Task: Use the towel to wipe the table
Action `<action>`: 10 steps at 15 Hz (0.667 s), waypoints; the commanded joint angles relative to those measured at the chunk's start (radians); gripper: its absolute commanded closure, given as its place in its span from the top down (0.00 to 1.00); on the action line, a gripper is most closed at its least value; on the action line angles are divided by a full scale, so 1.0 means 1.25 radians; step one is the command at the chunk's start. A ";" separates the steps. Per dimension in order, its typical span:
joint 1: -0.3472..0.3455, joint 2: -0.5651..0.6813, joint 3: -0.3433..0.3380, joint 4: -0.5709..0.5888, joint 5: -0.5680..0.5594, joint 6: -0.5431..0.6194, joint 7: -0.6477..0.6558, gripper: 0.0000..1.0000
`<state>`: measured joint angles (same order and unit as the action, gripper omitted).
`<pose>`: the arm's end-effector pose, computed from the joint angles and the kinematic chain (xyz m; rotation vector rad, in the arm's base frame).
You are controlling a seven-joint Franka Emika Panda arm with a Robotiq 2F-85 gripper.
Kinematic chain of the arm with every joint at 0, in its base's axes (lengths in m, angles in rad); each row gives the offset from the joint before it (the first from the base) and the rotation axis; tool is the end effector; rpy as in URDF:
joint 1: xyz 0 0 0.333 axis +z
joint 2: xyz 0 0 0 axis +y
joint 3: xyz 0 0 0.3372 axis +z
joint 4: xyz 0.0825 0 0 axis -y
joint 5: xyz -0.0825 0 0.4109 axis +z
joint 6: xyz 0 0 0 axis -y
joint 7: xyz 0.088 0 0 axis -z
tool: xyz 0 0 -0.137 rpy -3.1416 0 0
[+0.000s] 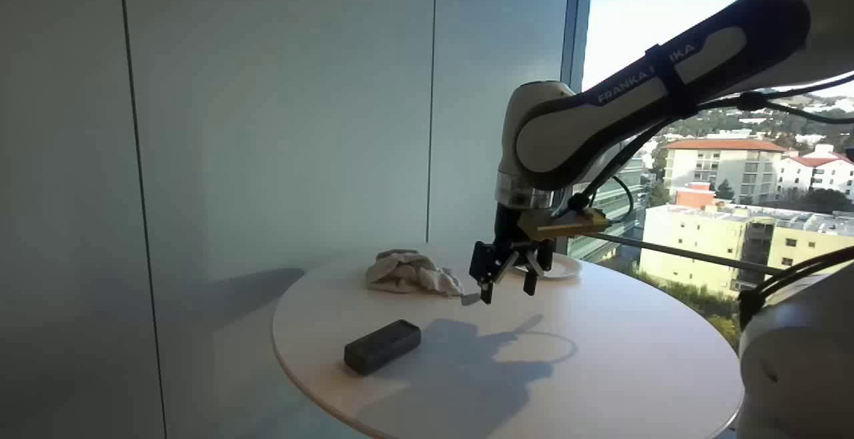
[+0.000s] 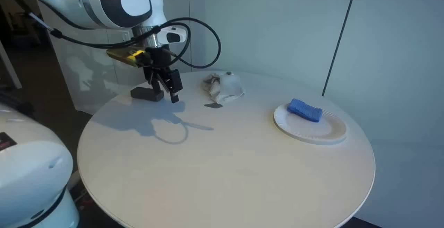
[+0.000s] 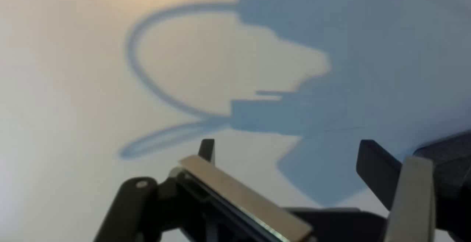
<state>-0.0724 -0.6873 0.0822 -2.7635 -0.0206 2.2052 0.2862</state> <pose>0.3543 -0.0011 0.3941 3.0531 -0.4311 0.2091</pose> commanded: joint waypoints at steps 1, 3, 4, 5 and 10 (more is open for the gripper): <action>-0.001 0.000 0.001 0.002 0.001 -0.002 -0.001 1.00; -0.001 -0.001 0.001 0.002 0.001 -0.002 -0.001 1.00; -0.001 -0.001 0.001 0.002 0.001 -0.002 -0.001 1.00; -0.001 -0.001 0.001 0.002 0.001 -0.002 -0.001 1.00; -0.016 0.065 0.028 0.068 -0.006 0.004 0.051 1.00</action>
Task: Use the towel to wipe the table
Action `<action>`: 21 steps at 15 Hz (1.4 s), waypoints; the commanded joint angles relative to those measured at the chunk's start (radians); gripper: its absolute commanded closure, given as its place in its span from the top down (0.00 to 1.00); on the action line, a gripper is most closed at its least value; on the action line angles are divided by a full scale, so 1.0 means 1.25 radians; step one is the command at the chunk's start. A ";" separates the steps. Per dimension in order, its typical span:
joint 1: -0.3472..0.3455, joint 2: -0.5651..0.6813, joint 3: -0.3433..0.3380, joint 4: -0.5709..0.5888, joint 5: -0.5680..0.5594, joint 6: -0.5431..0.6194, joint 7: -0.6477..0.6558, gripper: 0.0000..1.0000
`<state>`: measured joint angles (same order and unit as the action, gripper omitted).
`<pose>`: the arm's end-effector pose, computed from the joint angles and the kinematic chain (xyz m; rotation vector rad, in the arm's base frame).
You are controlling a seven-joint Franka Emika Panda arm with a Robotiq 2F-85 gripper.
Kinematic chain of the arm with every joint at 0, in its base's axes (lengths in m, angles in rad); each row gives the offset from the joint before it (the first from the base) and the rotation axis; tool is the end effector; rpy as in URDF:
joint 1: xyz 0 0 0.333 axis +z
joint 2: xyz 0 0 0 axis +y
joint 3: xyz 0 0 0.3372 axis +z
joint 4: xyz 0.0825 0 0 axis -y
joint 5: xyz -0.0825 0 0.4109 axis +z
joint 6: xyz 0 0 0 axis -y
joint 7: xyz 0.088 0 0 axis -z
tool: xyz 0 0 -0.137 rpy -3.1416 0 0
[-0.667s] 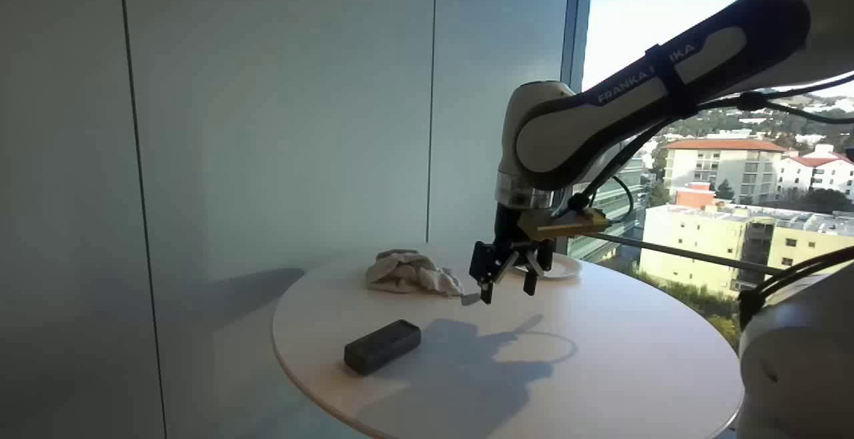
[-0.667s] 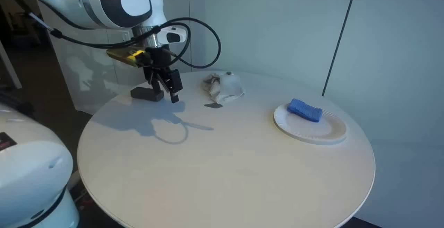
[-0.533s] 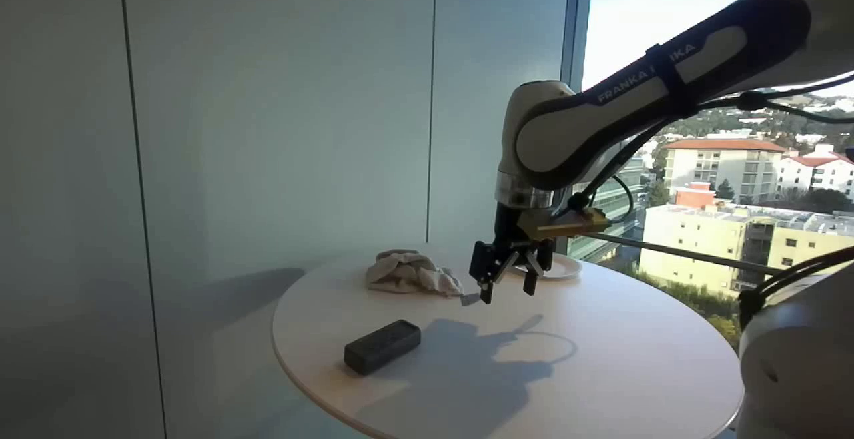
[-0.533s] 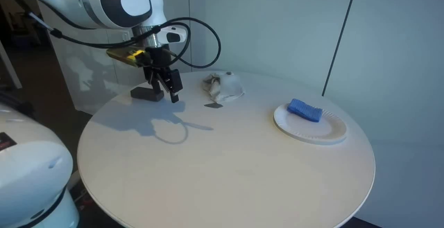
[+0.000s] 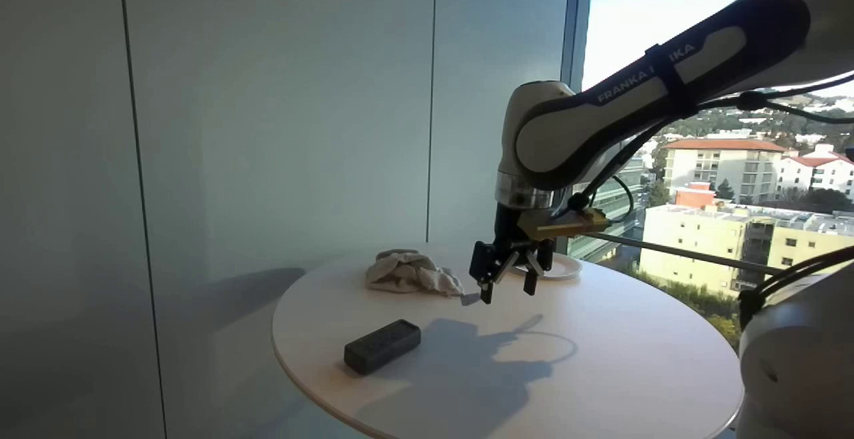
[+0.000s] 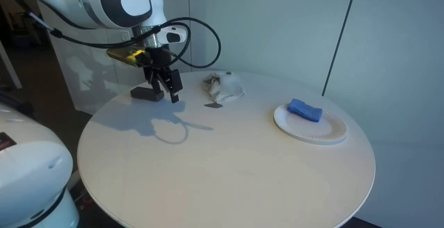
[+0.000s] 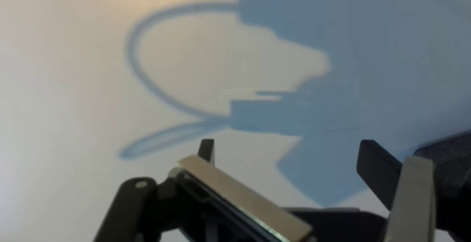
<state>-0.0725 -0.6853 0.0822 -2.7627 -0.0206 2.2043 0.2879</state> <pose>0.3545 -0.0012 0.3937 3.0529 -0.4338 0.2059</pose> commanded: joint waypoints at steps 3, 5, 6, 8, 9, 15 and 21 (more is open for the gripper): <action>-0.046 0.170 0.066 0.194 -0.069 0.055 0.100 1.00; -0.061 0.238 0.080 0.281 -0.130 0.066 0.114 1.00; -0.073 0.276 0.091 0.328 -0.172 0.068 0.132 1.00; -0.080 0.358 0.085 0.425 -0.220 0.039 0.141 1.00; -0.083 0.397 0.081 0.470 -0.248 0.033 0.146 1.00; -0.036 0.640 -0.008 0.732 -0.255 0.002 0.058 1.00; -0.016 0.875 -0.040 0.979 -0.067 -0.019 -0.168 1.00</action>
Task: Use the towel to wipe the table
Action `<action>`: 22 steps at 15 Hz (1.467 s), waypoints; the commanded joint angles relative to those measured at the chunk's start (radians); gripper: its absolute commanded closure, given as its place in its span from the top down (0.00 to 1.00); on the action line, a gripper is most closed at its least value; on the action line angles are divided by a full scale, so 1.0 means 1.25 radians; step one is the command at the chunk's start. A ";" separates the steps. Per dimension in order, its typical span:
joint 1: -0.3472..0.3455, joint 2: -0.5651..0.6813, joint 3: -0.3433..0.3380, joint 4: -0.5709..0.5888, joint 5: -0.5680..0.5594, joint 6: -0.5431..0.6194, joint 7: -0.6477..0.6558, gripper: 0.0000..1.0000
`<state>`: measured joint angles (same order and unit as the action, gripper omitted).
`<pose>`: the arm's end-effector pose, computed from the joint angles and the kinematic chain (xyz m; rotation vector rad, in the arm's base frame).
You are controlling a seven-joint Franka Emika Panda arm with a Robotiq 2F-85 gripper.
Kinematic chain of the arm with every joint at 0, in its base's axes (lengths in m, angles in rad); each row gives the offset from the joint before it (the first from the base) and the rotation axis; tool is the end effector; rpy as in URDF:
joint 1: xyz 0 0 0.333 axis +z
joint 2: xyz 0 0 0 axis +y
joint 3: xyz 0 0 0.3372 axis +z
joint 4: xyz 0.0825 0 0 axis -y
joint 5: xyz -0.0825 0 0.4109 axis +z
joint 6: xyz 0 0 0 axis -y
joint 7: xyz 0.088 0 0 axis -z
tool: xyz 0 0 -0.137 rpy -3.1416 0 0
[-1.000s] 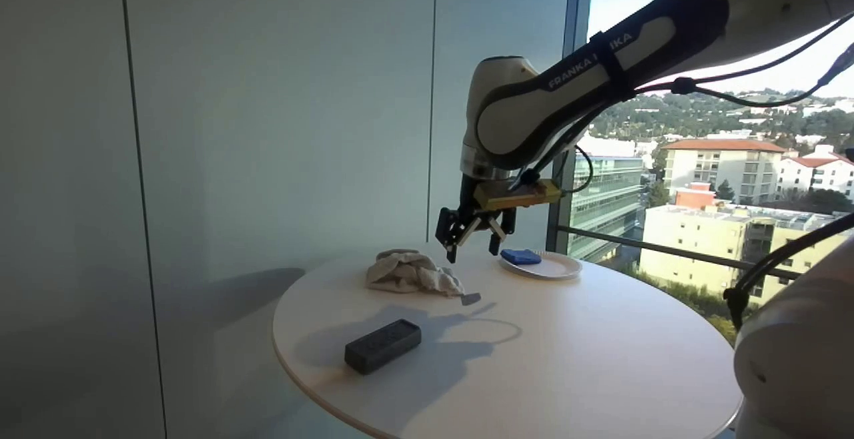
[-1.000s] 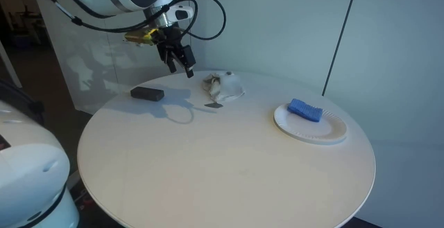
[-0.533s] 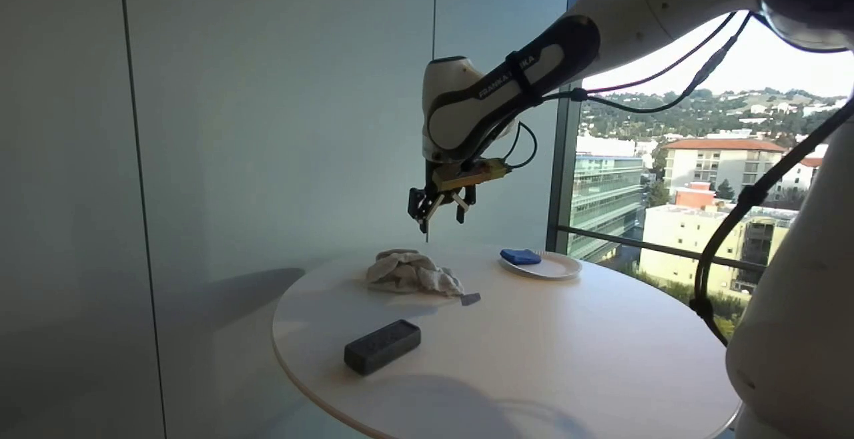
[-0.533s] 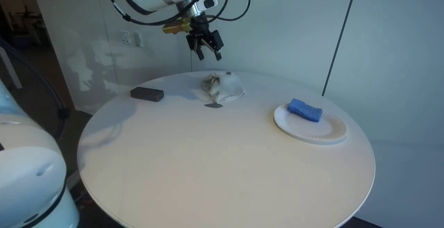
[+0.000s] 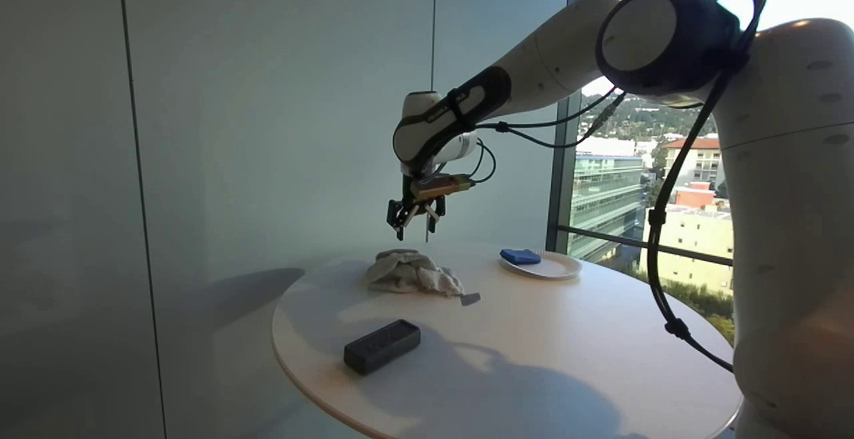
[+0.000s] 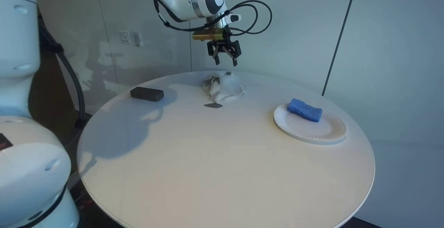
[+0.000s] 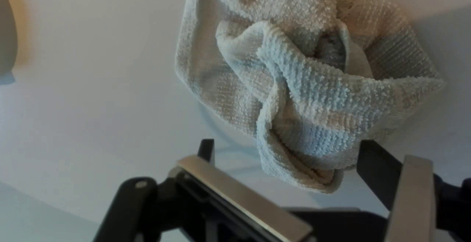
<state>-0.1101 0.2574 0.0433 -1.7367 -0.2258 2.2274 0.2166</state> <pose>0.6895 -0.0605 0.4329 2.9436 -0.2493 0.3659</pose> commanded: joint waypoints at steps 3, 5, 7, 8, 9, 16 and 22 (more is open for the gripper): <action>0.006 0.235 0.005 0.274 0.201 -0.071 -0.187 1.00; 0.021 0.311 -0.009 0.350 0.198 -0.119 -0.185 1.00; 0.051 0.381 -0.046 0.422 0.148 -0.183 -0.125 0.75; 0.058 0.413 -0.057 0.459 0.141 -0.209 -0.112 0.74; 0.060 0.436 -0.060 0.496 0.146 -0.241 -0.102 0.68; 0.113 0.437 -0.079 0.649 0.118 -0.414 -0.039 0.14; 0.173 0.234 -0.130 0.536 0.009 -0.394 0.120 0.09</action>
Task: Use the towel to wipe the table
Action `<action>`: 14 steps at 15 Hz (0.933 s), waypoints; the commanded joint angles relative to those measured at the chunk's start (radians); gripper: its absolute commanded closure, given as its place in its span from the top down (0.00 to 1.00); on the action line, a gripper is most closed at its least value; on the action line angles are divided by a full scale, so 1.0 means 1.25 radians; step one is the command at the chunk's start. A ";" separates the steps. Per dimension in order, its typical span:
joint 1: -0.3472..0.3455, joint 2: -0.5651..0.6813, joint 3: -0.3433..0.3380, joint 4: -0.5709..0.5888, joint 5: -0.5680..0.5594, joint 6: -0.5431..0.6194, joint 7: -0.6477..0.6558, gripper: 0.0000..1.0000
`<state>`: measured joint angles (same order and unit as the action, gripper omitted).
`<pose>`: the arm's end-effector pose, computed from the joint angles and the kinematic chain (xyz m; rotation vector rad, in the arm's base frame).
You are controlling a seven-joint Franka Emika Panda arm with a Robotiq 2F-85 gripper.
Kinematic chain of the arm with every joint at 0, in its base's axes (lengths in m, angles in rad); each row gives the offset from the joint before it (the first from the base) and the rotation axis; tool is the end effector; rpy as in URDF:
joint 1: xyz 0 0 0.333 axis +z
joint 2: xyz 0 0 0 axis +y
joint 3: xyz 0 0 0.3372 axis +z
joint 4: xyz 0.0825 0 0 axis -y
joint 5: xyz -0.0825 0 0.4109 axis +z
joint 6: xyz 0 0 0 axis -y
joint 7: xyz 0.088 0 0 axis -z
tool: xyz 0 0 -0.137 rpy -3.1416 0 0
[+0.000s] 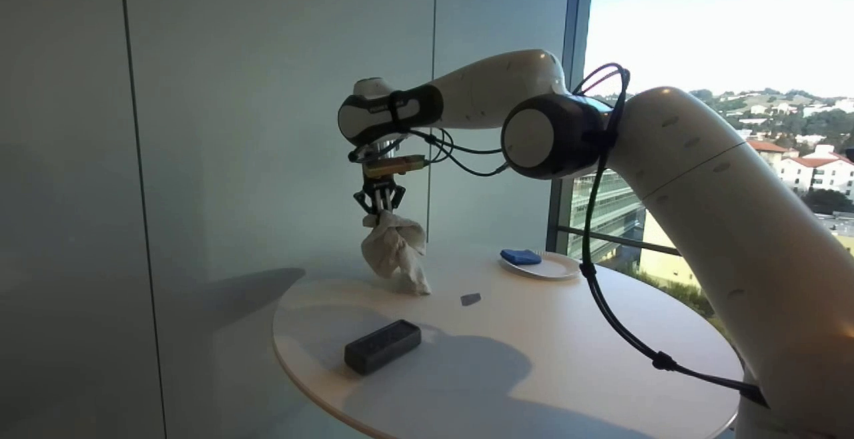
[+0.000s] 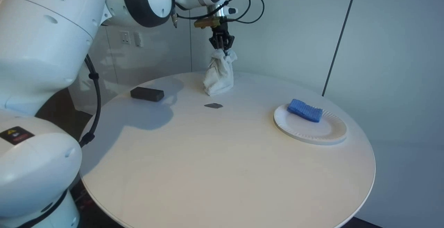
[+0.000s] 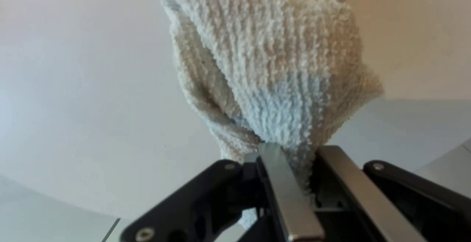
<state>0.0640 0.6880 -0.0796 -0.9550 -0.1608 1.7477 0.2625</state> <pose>0.7954 -0.0102 0.4703 2.9202 -0.3483 0.1956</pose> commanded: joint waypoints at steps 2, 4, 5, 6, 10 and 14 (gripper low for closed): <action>0.058 -0.157 -0.045 -0.143 -0.071 -0.049 0.163 0.10; 0.081 -0.202 -0.052 -0.220 -0.090 -0.092 0.251 0.10; 0.090 -0.225 -0.051 -0.271 -0.090 -0.105 0.296 0.10; 0.097 -0.238 -0.049 -0.305 -0.089 -0.123 0.339 0.10; 0.087 -0.254 -0.031 -0.462 -0.076 -0.116 0.519 0.10; 0.050 -0.232 -0.040 -0.577 -0.059 -0.106 0.652 0.09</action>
<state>0.1592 0.4280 -0.1244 -1.5540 -0.2496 1.5882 0.9654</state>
